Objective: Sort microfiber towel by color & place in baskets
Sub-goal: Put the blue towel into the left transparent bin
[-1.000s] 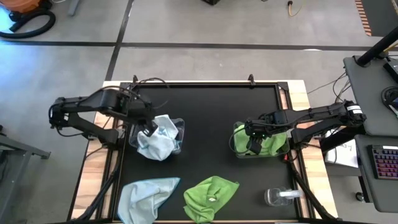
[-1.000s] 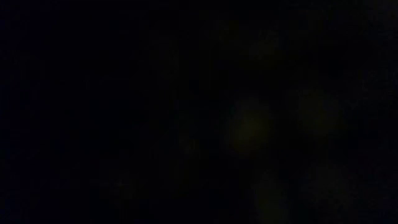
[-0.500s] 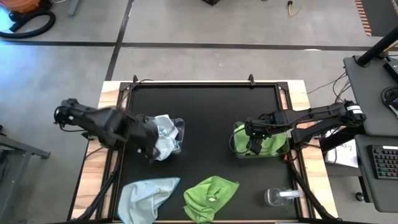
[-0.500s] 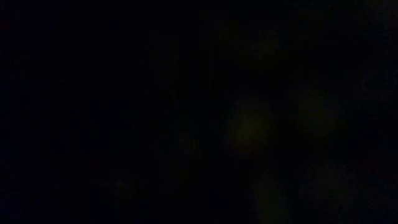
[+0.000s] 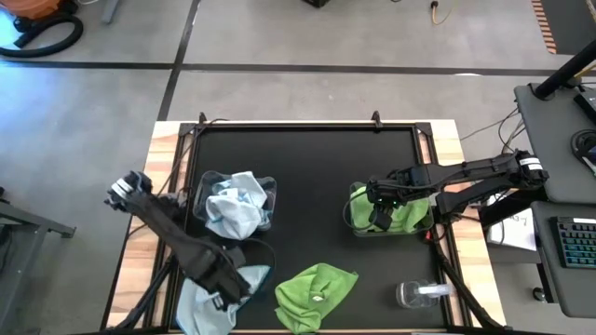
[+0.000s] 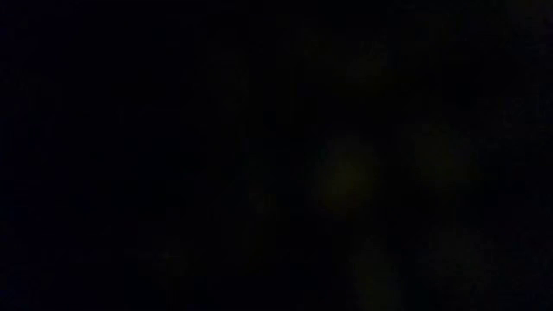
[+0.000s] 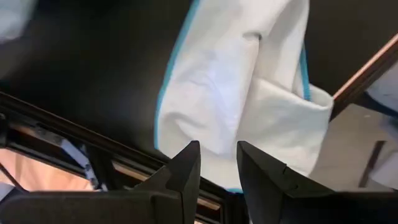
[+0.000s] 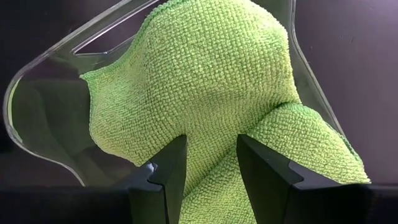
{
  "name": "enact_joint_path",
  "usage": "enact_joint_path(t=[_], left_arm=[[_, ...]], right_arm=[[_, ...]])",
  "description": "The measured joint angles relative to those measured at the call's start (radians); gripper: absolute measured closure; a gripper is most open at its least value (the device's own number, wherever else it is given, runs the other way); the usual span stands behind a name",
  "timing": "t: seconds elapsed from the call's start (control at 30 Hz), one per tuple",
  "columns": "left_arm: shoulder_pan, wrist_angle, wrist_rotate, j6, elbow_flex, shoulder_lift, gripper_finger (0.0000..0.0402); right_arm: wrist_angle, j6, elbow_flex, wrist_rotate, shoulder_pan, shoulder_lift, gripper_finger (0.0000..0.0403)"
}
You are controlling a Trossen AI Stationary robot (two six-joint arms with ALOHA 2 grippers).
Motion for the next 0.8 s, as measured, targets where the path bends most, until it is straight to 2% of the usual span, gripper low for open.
enact_joint_path(t=[0.37,0.53,0.8], left_arm=[[-0.029,0.211,0.006,-0.006,0.000,0.167,0.0311],[-0.031,0.205,-0.026,-0.014,0.000,0.208,0.0311],[-0.038,0.110,-0.070,-0.033,-0.020,0.228,0.0311]], right_arm=[[0.000,-0.040,0.000,0.001,0.000,0.000,0.0266],[0.003,-0.053,0.000,0.003,0.000,0.000,0.0266],[0.007,-0.080,0.000,0.008,0.000,0.000,0.0266]])
